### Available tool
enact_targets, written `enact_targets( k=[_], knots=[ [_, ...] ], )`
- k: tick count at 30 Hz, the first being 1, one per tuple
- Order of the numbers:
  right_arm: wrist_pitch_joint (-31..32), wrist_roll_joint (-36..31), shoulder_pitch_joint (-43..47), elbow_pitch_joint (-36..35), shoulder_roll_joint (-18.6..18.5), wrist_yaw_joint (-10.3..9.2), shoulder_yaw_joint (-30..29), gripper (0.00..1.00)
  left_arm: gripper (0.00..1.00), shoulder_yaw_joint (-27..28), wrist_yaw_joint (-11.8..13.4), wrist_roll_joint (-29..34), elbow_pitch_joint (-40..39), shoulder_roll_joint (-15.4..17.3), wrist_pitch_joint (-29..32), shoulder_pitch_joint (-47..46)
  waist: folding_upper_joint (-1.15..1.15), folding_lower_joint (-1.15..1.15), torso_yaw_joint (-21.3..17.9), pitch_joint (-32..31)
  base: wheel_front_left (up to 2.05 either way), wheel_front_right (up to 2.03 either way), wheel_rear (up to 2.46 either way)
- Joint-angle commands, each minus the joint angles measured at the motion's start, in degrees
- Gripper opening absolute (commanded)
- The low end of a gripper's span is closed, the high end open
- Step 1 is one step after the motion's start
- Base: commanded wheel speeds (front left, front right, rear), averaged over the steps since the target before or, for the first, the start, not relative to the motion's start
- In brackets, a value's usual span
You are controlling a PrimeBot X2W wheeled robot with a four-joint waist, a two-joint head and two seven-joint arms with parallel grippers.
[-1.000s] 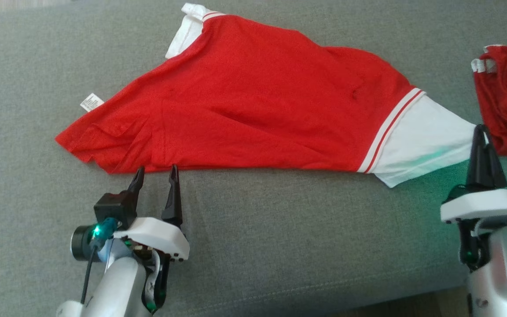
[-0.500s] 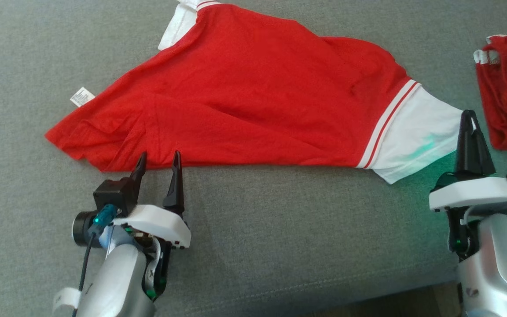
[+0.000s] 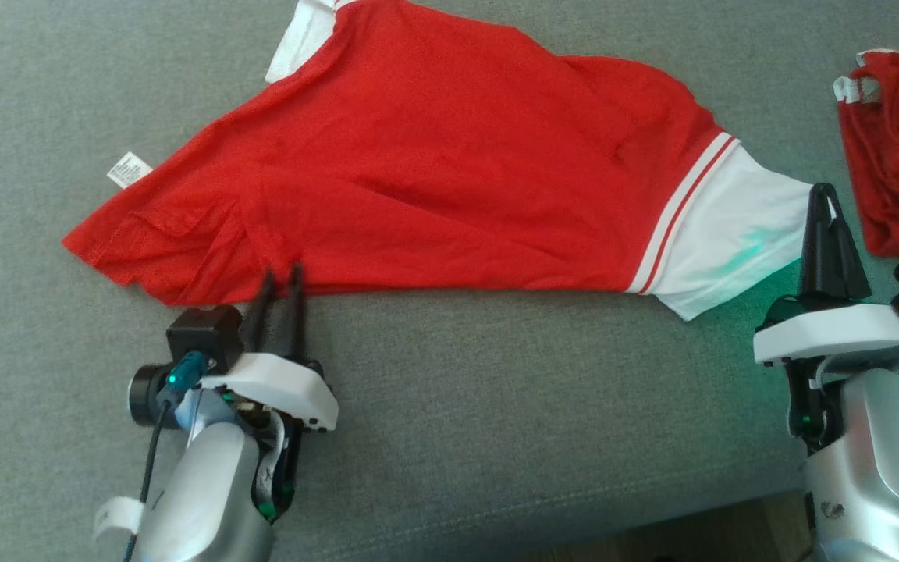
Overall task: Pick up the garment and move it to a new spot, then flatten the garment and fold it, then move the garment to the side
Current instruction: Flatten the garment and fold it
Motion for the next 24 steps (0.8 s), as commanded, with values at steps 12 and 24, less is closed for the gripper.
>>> enact_targets(
  k=[12, 24],
  knots=[
    [-0.2, 2.8, -3.2, -4.6, -0.3, 0.00, 2.0, 0.00, 0.00, 4.4, -1.4, 2.3, -13.2, 0.5, -0.3, -2.2, 0.00, 0.00, 2.8, -6.4, 0.00, 0.00, 0.00],
    [-0.2, 5.4, -17.9, -9.2, -6.3, 0.00, 7.9, 0.00, 0.00, 12.8, -6.4, 7.9, -15.8, 10.0, -0.3, -17.5, 0.00, 0.00, 3.4, -13.5, 0.00, 0.00, 0.00]
  ],
)
